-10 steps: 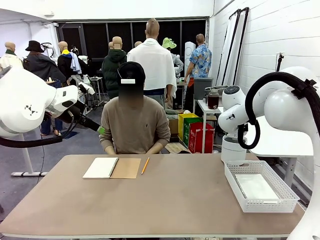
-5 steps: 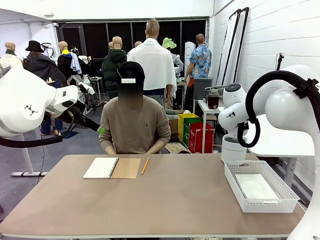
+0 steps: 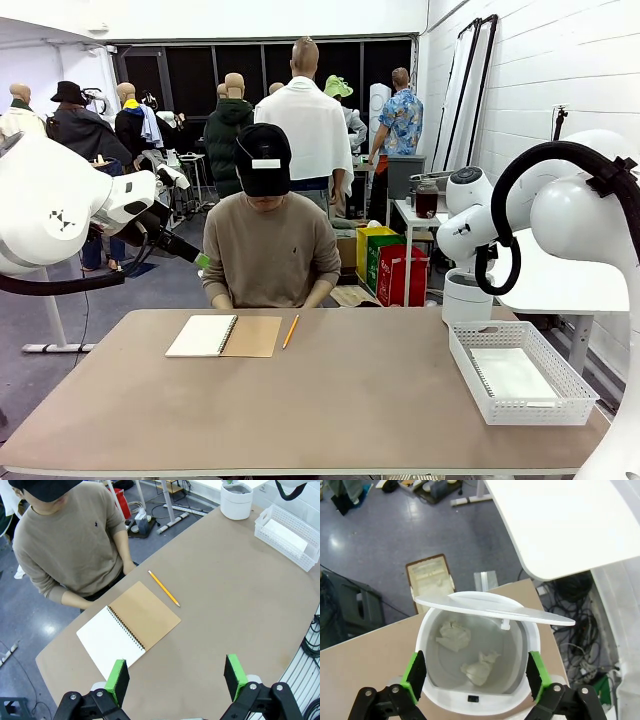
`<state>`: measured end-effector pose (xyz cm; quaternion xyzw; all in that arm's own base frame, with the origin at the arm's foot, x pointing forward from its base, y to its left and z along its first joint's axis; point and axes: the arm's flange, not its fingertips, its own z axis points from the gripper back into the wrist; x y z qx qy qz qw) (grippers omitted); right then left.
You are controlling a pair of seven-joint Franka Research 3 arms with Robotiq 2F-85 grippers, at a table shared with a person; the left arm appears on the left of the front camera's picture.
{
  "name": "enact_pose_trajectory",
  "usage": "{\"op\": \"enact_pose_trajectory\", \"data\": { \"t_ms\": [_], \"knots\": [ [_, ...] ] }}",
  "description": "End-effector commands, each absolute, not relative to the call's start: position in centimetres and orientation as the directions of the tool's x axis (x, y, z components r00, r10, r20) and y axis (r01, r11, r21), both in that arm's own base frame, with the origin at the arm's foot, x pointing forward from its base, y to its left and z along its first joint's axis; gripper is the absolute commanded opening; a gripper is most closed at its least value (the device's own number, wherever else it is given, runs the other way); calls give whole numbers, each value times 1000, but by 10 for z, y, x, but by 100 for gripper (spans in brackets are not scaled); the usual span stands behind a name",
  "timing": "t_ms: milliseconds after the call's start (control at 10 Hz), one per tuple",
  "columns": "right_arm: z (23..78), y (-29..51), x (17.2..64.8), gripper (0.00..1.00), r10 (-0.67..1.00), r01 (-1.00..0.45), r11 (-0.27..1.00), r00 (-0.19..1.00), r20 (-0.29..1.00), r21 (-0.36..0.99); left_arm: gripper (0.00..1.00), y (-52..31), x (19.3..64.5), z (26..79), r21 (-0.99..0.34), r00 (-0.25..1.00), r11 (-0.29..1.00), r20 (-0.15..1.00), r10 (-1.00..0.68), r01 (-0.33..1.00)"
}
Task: Sort the paper based on its condition.
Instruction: If a person hands you a paper, place it in the Organizing basket , and if it's crumpled, put it in the Trash can.
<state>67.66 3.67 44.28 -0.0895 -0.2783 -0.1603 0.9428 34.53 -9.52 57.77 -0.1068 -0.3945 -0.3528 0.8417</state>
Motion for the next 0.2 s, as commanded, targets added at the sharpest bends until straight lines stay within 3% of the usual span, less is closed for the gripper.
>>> {"op": "enact_pose_trajectory", "data": {
  "t_ms": [0,100],
  "knots": [
    [441,38,677,100,-249,354,931,792,557,-86,100,-94,345,577,94,437,720,739,-513,687],
    [441,38,677,100,-249,354,931,792,557,-86,100,-94,345,577,94,437,720,739,-513,687]
  ]
}}
